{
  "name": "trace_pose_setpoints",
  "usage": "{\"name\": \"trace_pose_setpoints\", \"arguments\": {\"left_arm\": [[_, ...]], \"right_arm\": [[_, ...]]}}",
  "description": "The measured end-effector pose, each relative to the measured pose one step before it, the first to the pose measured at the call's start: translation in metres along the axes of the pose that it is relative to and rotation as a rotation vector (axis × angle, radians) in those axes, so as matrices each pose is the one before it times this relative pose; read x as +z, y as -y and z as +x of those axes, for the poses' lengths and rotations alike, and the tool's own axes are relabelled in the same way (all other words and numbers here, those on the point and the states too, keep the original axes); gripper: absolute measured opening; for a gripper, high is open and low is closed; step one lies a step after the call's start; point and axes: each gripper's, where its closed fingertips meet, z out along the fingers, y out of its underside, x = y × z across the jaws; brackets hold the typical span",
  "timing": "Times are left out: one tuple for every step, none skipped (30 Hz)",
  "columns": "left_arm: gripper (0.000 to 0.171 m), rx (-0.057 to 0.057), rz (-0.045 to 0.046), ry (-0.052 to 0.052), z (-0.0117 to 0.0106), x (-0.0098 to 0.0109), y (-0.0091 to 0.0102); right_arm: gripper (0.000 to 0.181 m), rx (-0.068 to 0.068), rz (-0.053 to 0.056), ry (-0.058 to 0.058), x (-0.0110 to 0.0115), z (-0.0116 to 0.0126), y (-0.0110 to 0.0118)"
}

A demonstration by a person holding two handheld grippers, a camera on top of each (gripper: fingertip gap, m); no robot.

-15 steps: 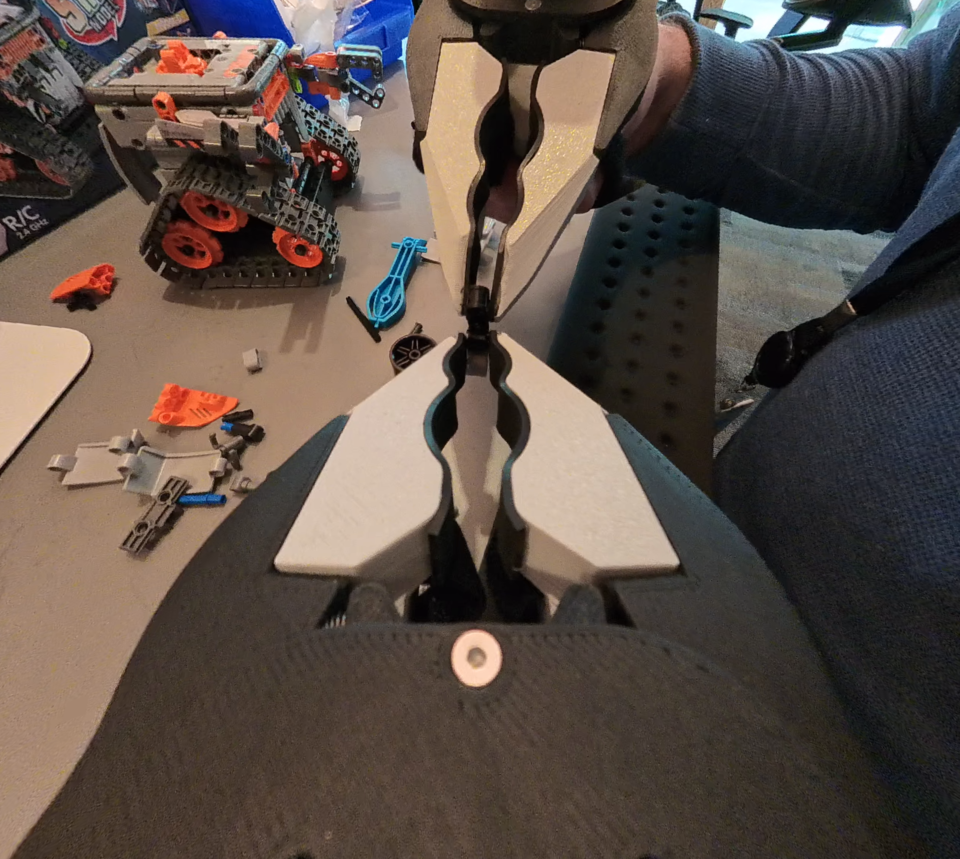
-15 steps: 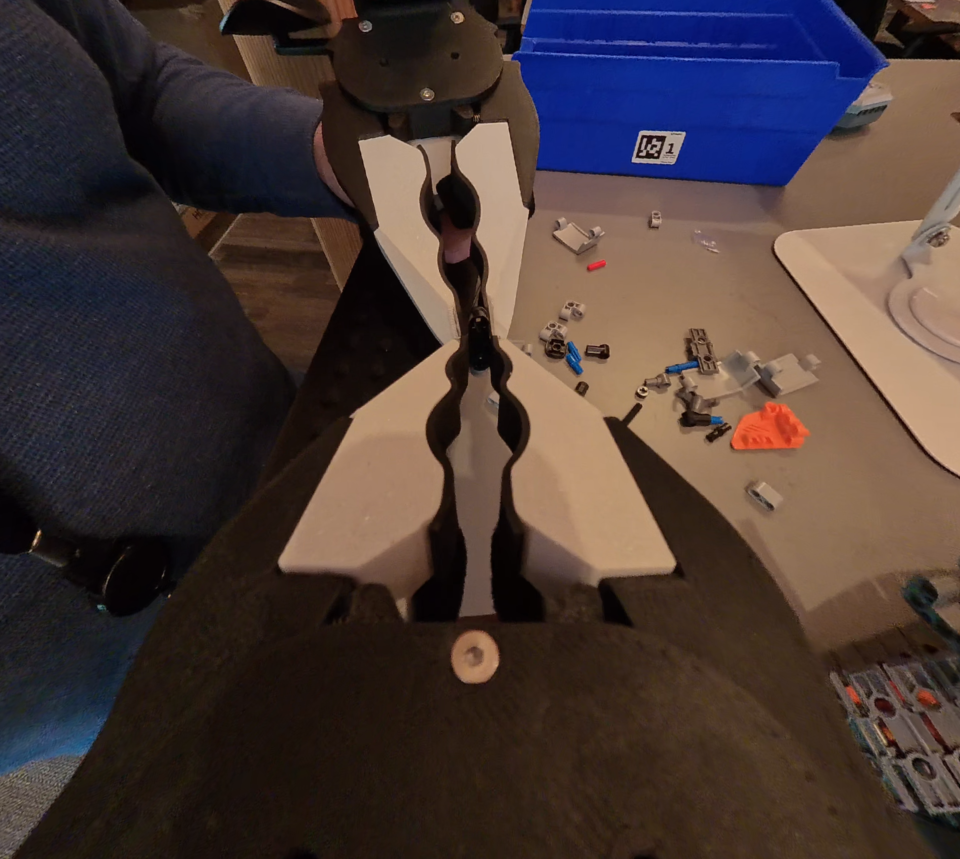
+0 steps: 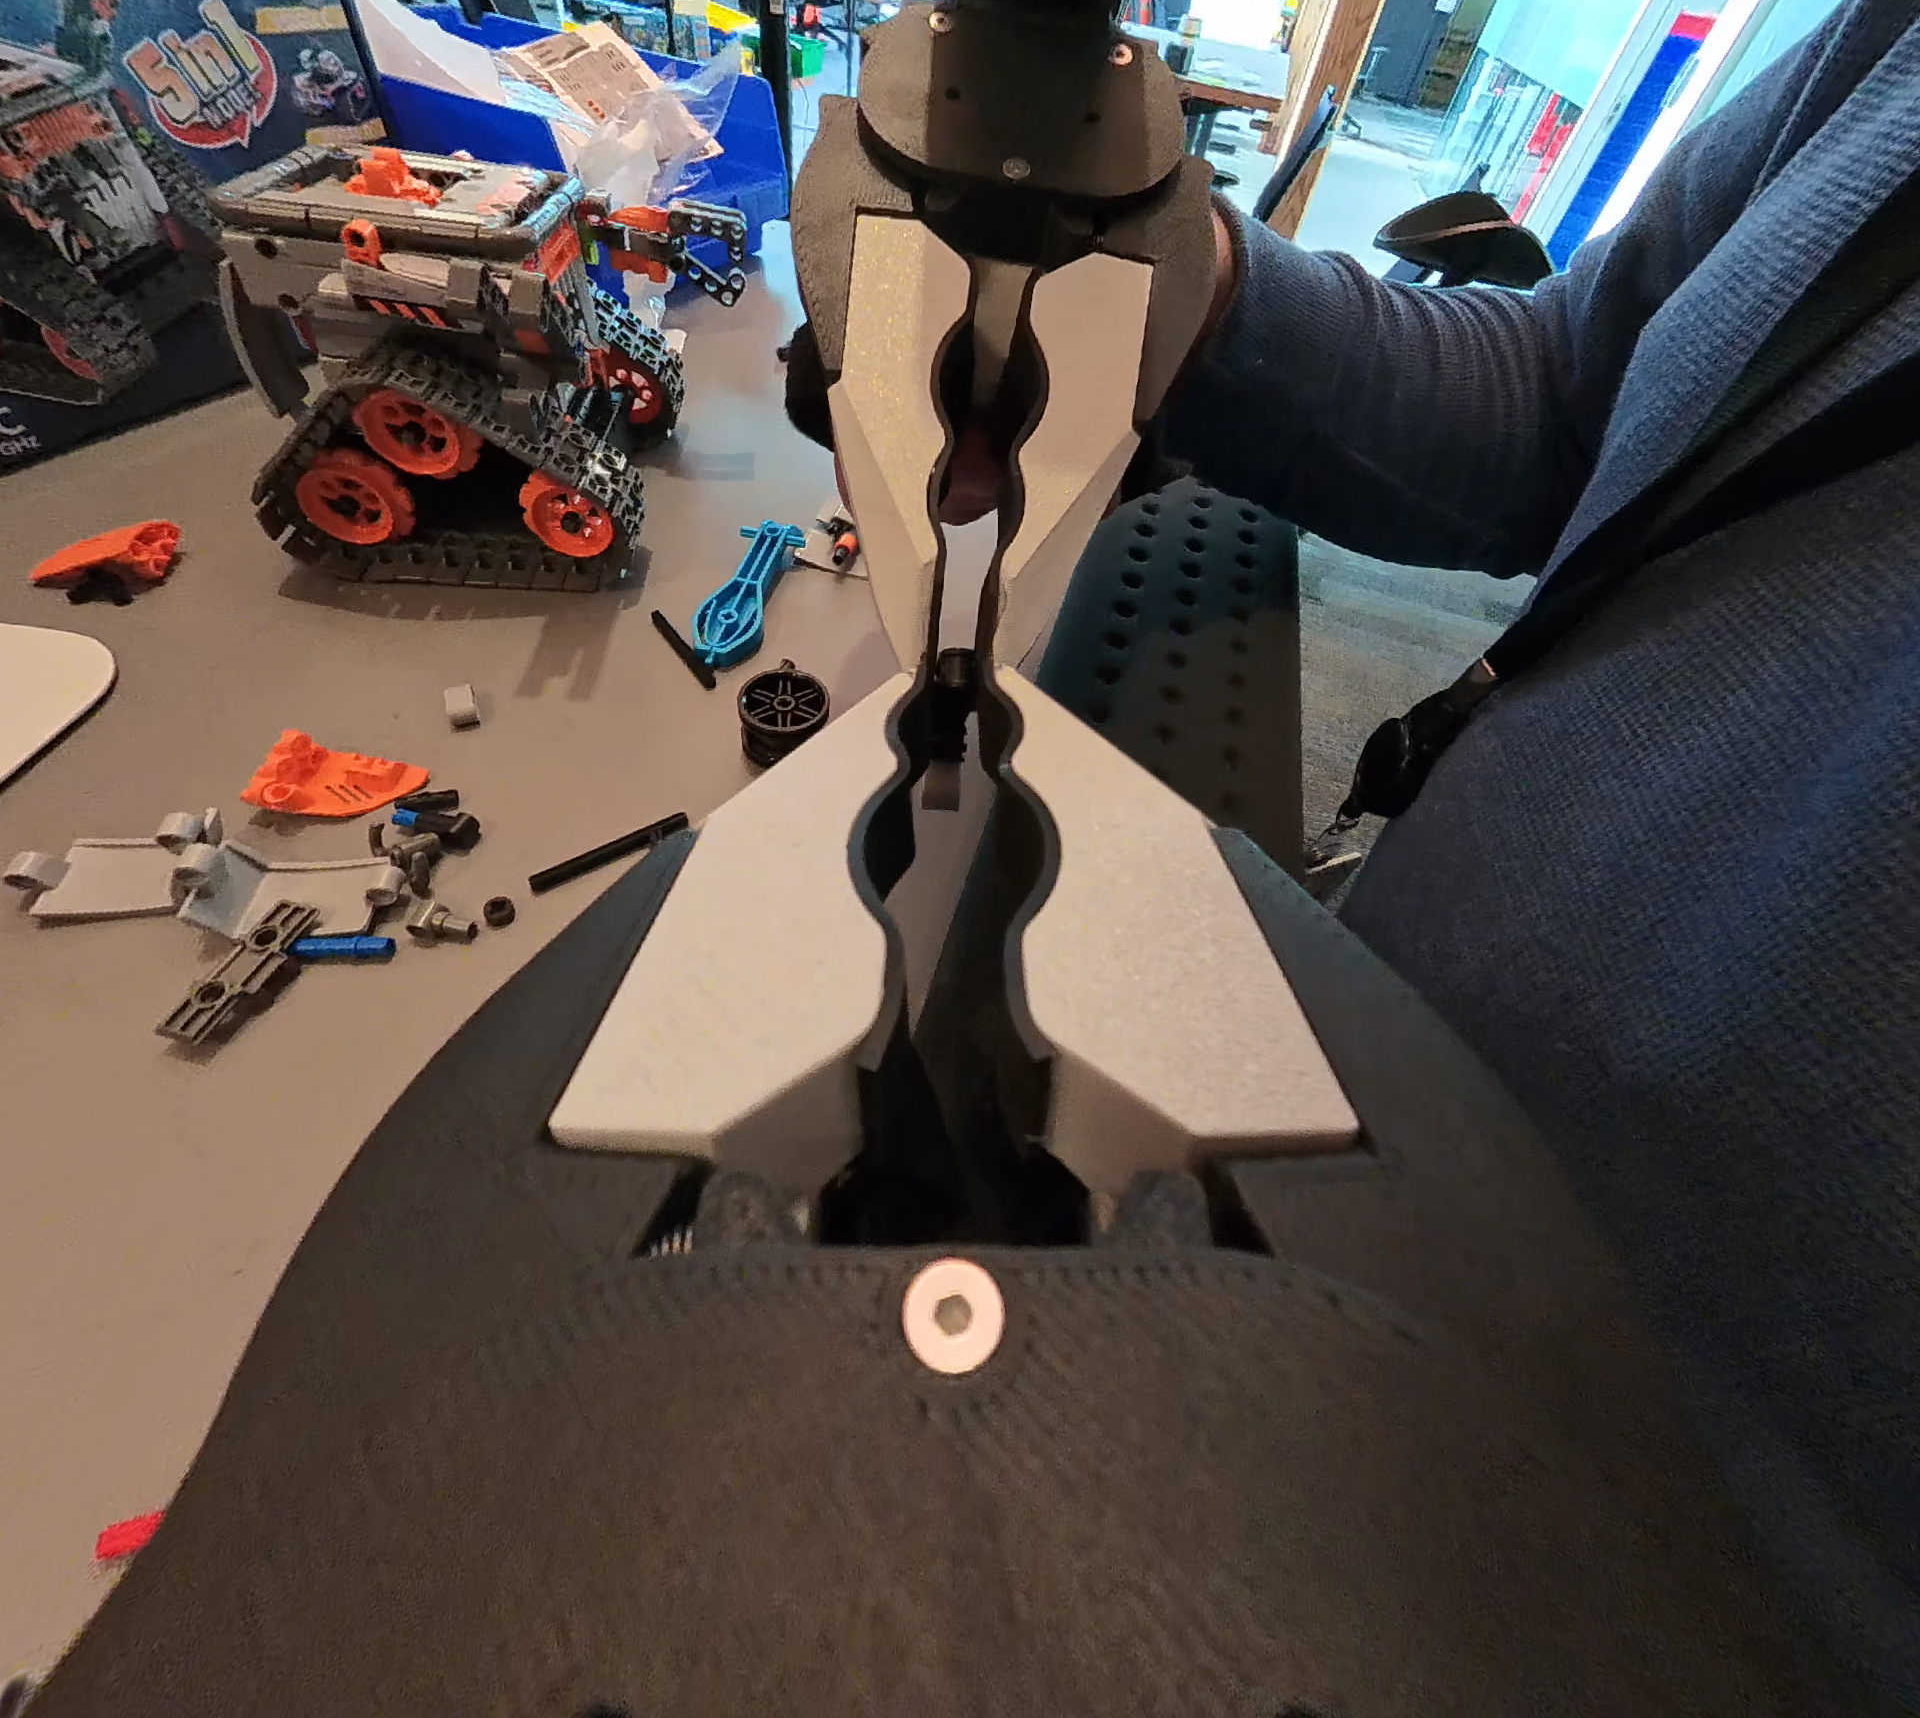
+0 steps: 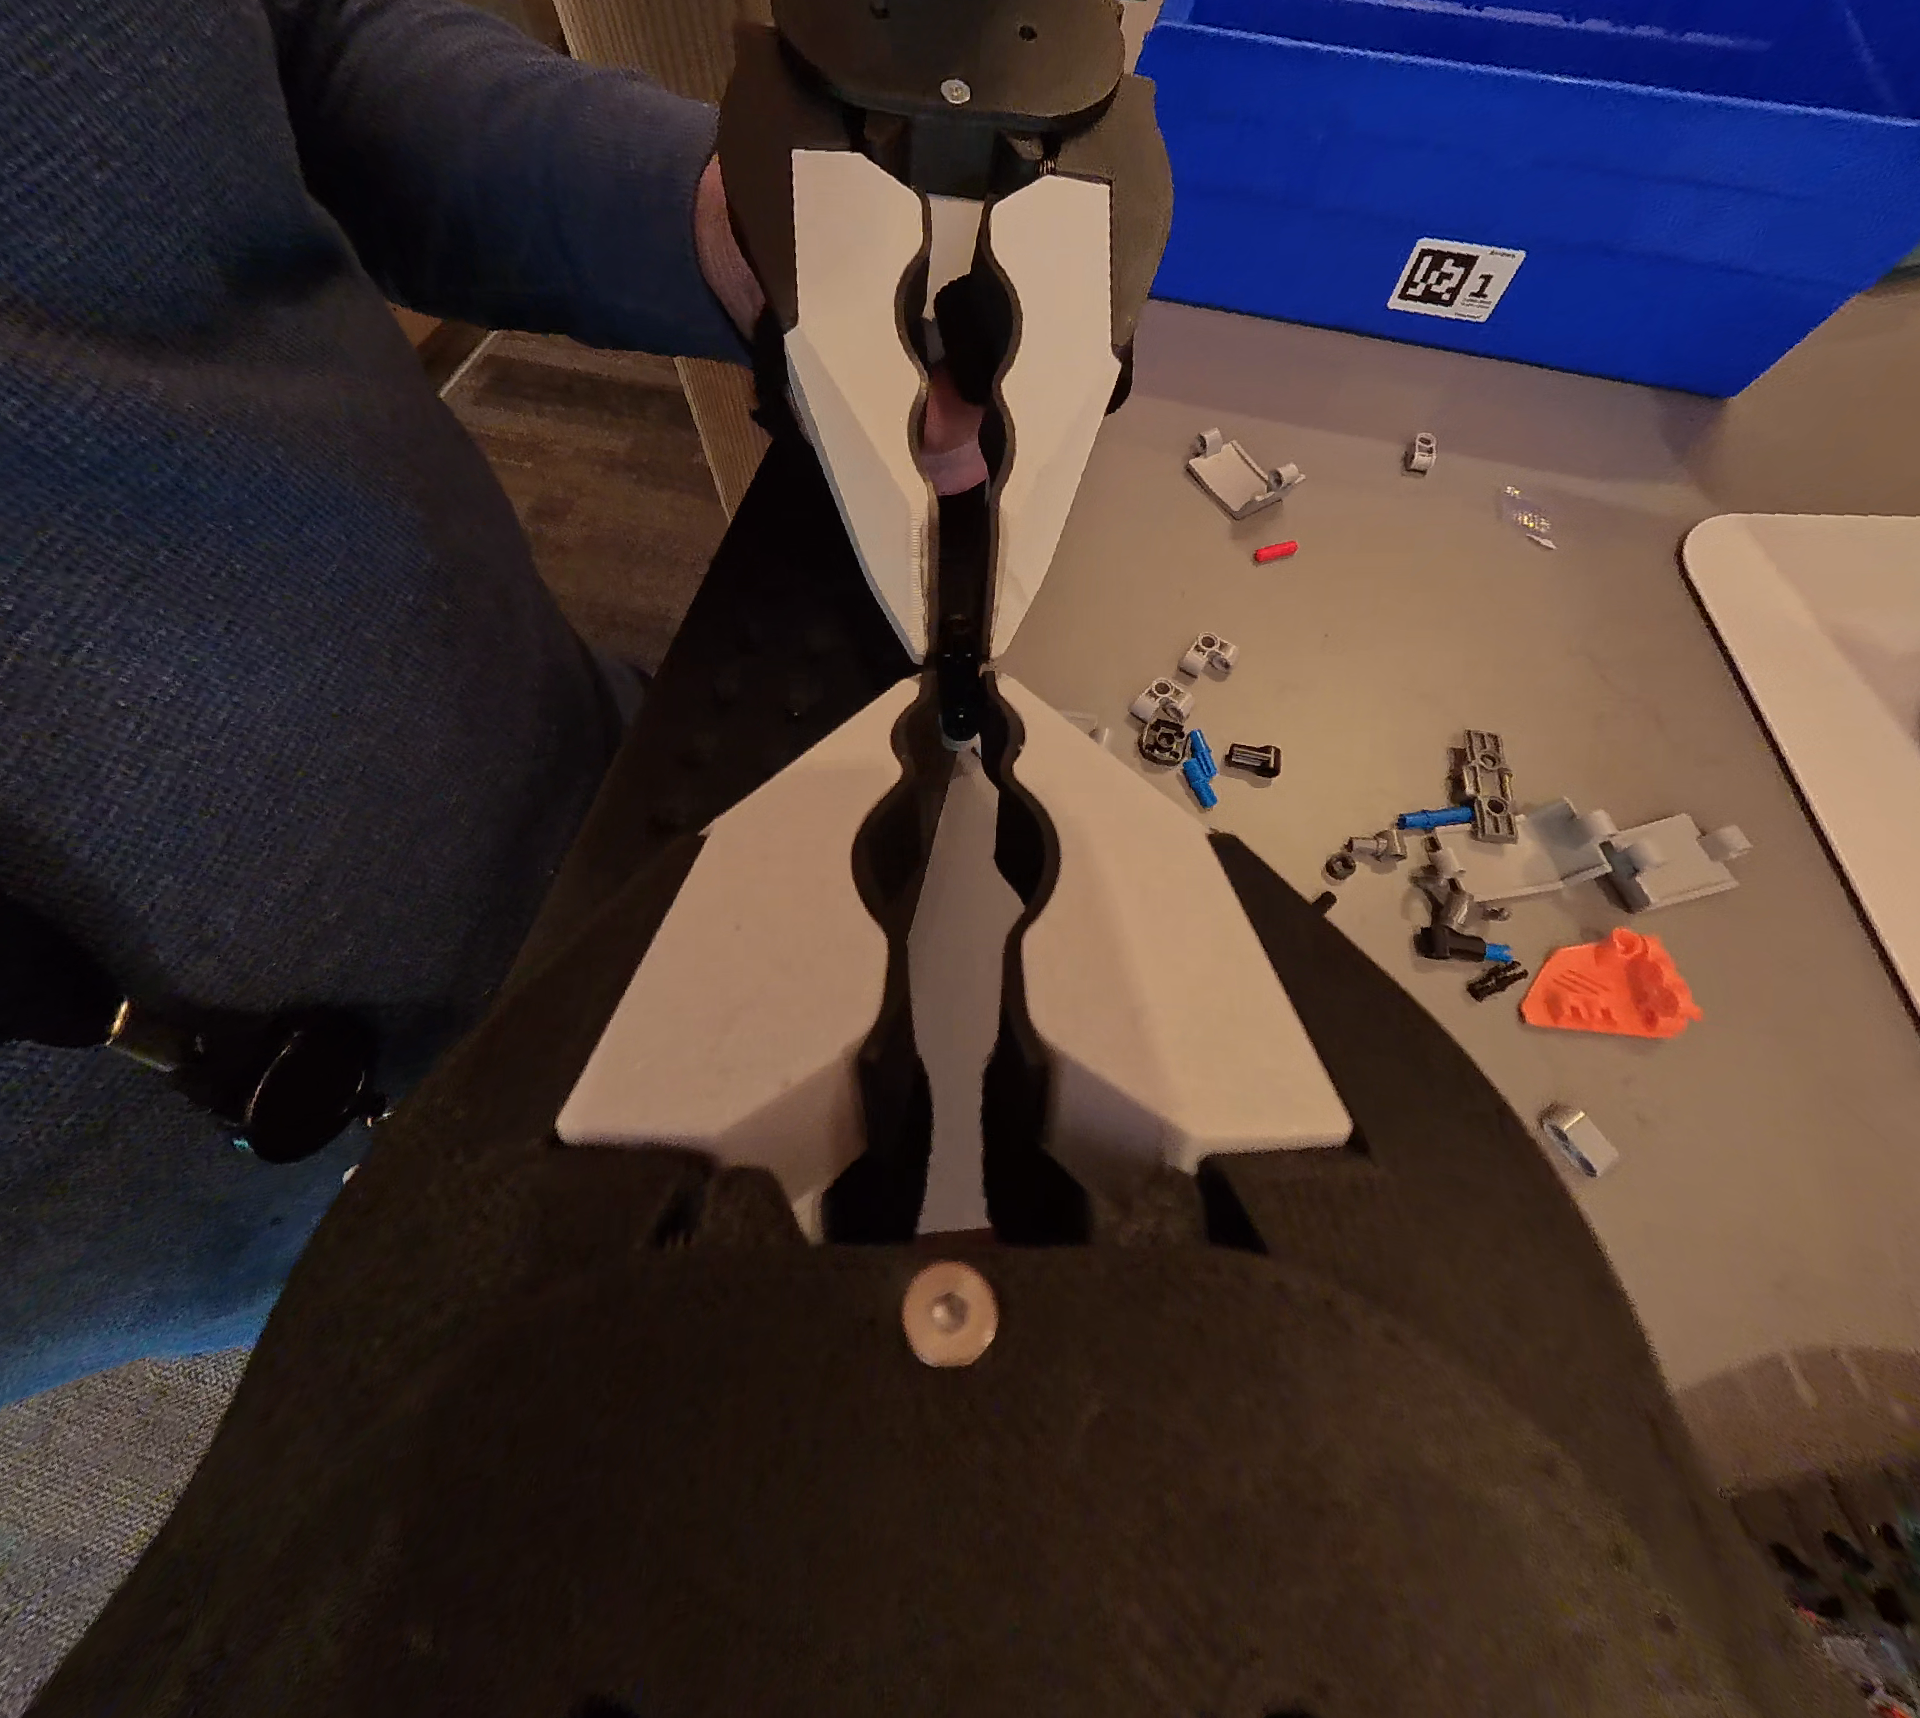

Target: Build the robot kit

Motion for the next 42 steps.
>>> {"name": "trace_pose_setpoints", "arguments": {"left_arm": [[0.005,0.0049,0.00143,0.0012,-0.00013,-0.00105,-0.00065],[0.005,0.0063,0.00055,0.0038,-0.00066,-0.00137,-0.00093],[0.005,0.0026,0.00339,0.0073,-0.00152,-0.00176,-0.00060],[0.005,-0.0075,0.00436,0.0033,-0.00165,-0.00191,-0.00047],[0.005,-0.0065,0.00206,0.0025,-0.00181,-0.00203,-0.00074],[0.004,-0.0002,0.00300,0.0101,-0.00268,-0.00246,-0.00047],[0.004,0.0019,0.00597,0.0154,-0.00347,-0.00326,0.00011],[0.005,-0.0013,-0.00265,0.0142,-0.00400,-0.00379,-0.00076],[0.004,0.0003,-0.00670,0.0193,-0.00515,-0.00430,-0.00136],[0.004,0.0026,-0.01374,0.0302,-0.00681,-0.00434,-0.00257],[0.004,0.0022,-0.02430,0.0307,-0.00724,-0.00367,-0.00442],[0.004,-0.0032,-0.02579,0.0174,-0.00548,-0.00303,-0.00510],[0.004,-0.0040,-0.01819,0.0221,-0.00608,-0.00260,-0.00414],[0.004,0.0009,-0.02725,0.0359,-0.00794,-0.00184,-0.00570],[0.004,0.0046,-0.03918,0.0239,-0.00616,-0.00073,-0.00732],[0.004,0.0041,-0.02488,0.0108,-0.00364,-0.00017,-0.00527],[0.004,0.0027,-0.01151,0.0087,-0.00265,0.00012,-0.00288],[0.004,-0.0017,-0.01035,0.0050,-0.00184,0.00043,-0.00229],[0.004,-0.0036,-0.00605,0.0020,-0.00144,0.00008,-0.00110],[0.004,-0.0004,0.00204,-0.0003,-0.00095,-0.00032,0.00010],[0.004,-0.0004,0.00335,0.0004,-0.00101,-0.00040,0.00032],[0.004,-0.0036,-0.00177,0.0011,-0.00120,-0.00019,-0.00044],[0.004,-0.0054,-0.00693,0.0065,-0.00221,-0.00007,-0.00124],[0.004,0.0001,-0.00335,0.0040,-0.00161,0.00008,-0.00071],[0.004,0.0003,0.00119,-0.0047,0.00000,0.00004,-0.00005],[0.004,-0.0010,0.00233,-0.0064,0.00030,0.00010,0.00044],[0.004,0.0000,0.00124,-0.0005,-0.00037,0.00008,0.00019],[0.004,-0.0021,-0.00321,0.0014,-0.00068,0.00037,-0.00046],[0.004,-0.0022,-0.00292,-0.0035,0.00000,0.00044,-0.00050],[0.004,0.0006,0.00042,-0.0030,0.00010,0.00023,-0.00005],[0.004,0.0014,0.00125,-0.0013,-0.00006,0.00004,0.00016],[0.004,-0.0013,-0.00040,-0.0031,0.00007,-0.00004,-0.00004],[0.004,-0.0016,-0.00043,-0.0039,0.00021,0.00000,-0.00013],[0.004,0.0008,0.00098,-0.0021,0.00015,-0.00005,-0.00003],[0.004,-0.0004,0.00046,-0.0012,-0.00012,-0.00010,-0.00009],[0.004,-0.0014,-0.00042,-0.0008,-0.00028,-0.00013,-0.00008],[0.004,-0.0005,0.00013,-0.0009,-0.00015,-0.00016,-0.00005],[0.004,-0.0004,0.00139,-0.0007,-0.00017,-0.00032,0.00012],[0.004,-0.0012,0.00181,-0.0017,0.00016,-0.00025,0.00019],[0.004,-0.0015,0.00106,-0.0014,0.00000,-0.00014,0.00018],[0.004,-0.0011,-0.00029,-0.0019,0.00008,-0.00011,-0.00007],[0.004,-0.0012,-0.00042,-0.0017,-0.00004,0.00016,-0.00005]], "right_arm": [[0.005,-0.0021,-0.0047,0.0036,0.00212,0.00005,0.00021],[0.005,-0.0025,-0.0059,0.0013,0.00183,0.00028,0.00005],[0.005,0.0000,-0.0024,-0.0023,0.00172,0.00117,0.00058],[0.005,0.0067,0.0024,0.0003,0.00180,0.00126,0.00077],[0.005,0.0099,0.0046,0.0026,0.00192,0.00139,0.00073],[0.007,0.0099,0.0054,-0.0037,0.00159,0.00273,0.00075],[0.011,0.0099,0.0013,-0.0082,0.00137,0.00366,0.00002],[0.015,0.0100,-0.0026,-0.0091,0.00123,0.00445,-0.00112],[0.017,0.0097,-0.0118,-0.0175,0.00128,0.00658,-0.00322],[0.015,0.0051,-0.0323,-0.0194,0.00190,0.00750,-0.00701],[0.013,0.0023,-0.0568,-0.0264,0.00339,0.00900,-0.01129],[0.012,0.0061,-0.0671,-0.0180,0.00520,0.00807,-0.01225],[0.012,0.0043,-0.0366,-0.0129,0.00552,0.00650,-0.00628],[0.011,-0.0049,-0.0145,-0.0094,0.00528,0.00449,-0.00141],[0.007,-0.0081,-0.0336,-0.0107,0.00569,0.00349,-0.00277],[0.007,-0.0060,-0.0447,-0.0133,0.00588,0.00286,-0.00299],[0.005,-0.0076,-0.0261,-0.0015,0.00522,0.00007,0.00007],[0.003,-0.0007,-0.0194,0.0079,0.00458,-0.00122,0.00063],[0.004,-0.0058,-0.0269,0.0031,0.00422,-0.00028,-0.00120],[0.007,-0.0120,-0.0274,-0.0194,0.00382,0.00357,-0.00218],[0.007,-0.0171,-0.0164,-0.0213,0.00336,0.00380,-0.00116],[0.007,-0.0124,-0.0083,-0.0010,0.00323,0.00087,-0.00031],[0.007,-0.0022,-0.0034,0.0018,0.00273,0.00083,0.00061],[0.007,-0.0011,0.0003,0.0021,0.00241,0.00055,0.00108],[0.007,-0.0040,-0.0052,0.0123,0.00222,-0.00165,0.00058],[0.006,-0.0130,0.0034,0.0054,0.00142,-0.00168,0.00184],[0.005,-0.0087,0.0096,0.0010,0.00078,-0.00083,0.00238],[0.005,0.0012,0.0062,0.0088,0.00116,-0.00118,0.00130],[0.005,0.0012,0.0012,0.0032,0.00152,-0.00007,0.00015],[0.004,-0.0039,-0.0050,-0.0031,0.00162,0.00072,-0.00110],[0.004,-0.0051,-0.0162,0.0044,0.00187,-0.00053,-0.00306],[0.004,-0.0019,-0.0014,0.0006,0.00072,-0.00017,-0.00092],[0.004,0.0042,0.0028,0.0094,-0.00036,-0.00137,-0.00022],[0.003,0.0007,-0.0004,0.0120,-0.00078,-0.00183,-0.00087],[0.001,-0.0013,-0.0168,0.0080,-0.00128,-0.00130,-0.00375],[0.000,-0.0018,-0.0307,0.0063,-0.00105,-0.00073,-0.00659],[0.000,-0.0002,-0.0009,0.0106,-0.00257,-0.00144,-0.00207],[0.000,0.0012,0.0099,0.0024,-0.00359,-0.00052,-0.00032],[0.000,0.0095,0.0133,0.0003,-0.00441,-0.00032,0.00024],[0.001,0.0209,0.0017,-0.0003,-0.00422,-0.00018,-0.00115],[0.001,0.0222,0.0019,-0.0083,-0.00357,0.00077,-0.00141],[0.002,0.0303,0.0050,-0.0081,-0.00219,0.00078,-0.00071]]}}
